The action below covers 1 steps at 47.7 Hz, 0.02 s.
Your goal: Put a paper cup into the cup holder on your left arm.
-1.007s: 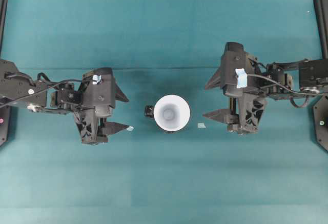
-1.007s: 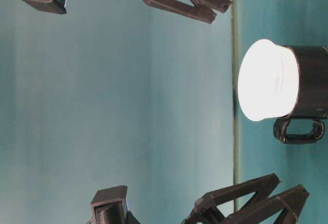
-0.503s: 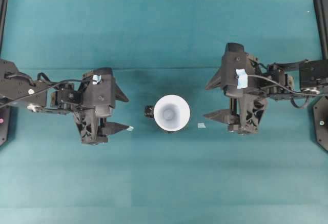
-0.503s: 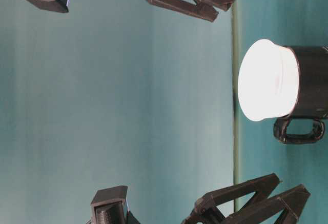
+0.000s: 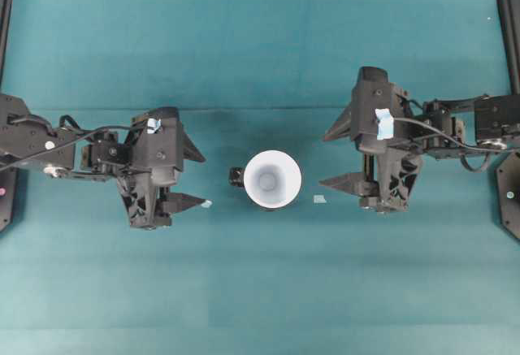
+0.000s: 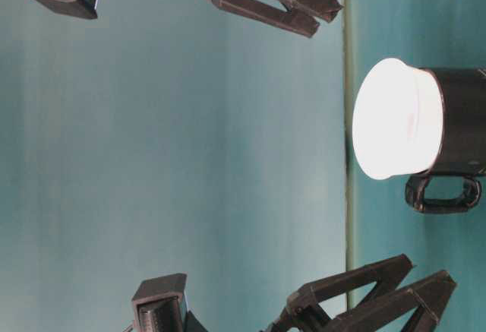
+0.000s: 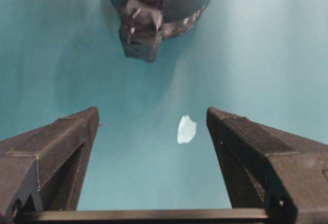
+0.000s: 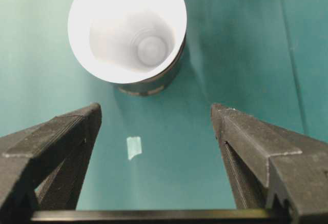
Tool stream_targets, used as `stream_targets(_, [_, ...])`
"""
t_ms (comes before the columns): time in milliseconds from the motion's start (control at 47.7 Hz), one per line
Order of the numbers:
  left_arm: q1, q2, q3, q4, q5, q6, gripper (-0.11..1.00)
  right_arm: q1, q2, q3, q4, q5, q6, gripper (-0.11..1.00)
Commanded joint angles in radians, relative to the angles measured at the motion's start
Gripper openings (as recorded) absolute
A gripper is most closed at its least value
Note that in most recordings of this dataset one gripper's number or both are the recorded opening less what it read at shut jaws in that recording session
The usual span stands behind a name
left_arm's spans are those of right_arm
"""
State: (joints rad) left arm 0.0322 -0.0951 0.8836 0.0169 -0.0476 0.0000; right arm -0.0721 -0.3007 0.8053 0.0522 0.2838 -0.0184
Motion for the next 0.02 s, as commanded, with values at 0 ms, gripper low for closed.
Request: stream_targets(0, [-0.003, -0.003, -0.015, 0.000, -0.003, 0.000, 0.88, 0.003, -0.015, -0.008, -0.002, -0.008, 0.003, 0.91])
